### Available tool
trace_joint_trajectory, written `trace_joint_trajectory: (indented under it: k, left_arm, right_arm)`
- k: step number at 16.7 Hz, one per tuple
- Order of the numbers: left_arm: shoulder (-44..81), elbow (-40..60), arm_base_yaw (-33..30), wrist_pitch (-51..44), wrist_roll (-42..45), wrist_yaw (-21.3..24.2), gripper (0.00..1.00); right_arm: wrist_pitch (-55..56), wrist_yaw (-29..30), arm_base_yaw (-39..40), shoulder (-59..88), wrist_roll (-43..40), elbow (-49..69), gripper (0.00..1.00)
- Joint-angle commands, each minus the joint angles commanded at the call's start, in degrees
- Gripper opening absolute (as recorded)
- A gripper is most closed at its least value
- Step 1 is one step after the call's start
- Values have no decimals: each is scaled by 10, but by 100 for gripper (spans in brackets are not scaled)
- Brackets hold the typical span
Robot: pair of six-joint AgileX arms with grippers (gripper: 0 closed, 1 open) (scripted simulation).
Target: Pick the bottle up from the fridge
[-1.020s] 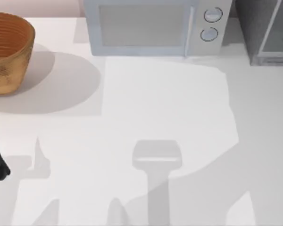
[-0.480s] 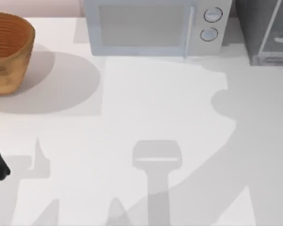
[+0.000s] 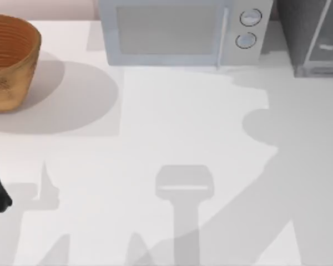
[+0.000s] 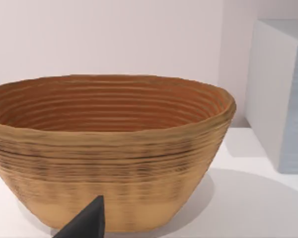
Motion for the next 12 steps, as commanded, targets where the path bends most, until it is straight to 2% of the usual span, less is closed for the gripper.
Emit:
trace_joint_trajectory:
  k: [8,12]
  left_arm:
    - [0,0,0,0,0,0,100]
    - [0,0,0,0,0,0,100]
  right_arm:
    - [79,-23,-22,-124,1,-214,0]
    - [97,-28,-26,-149,2,-248,0]
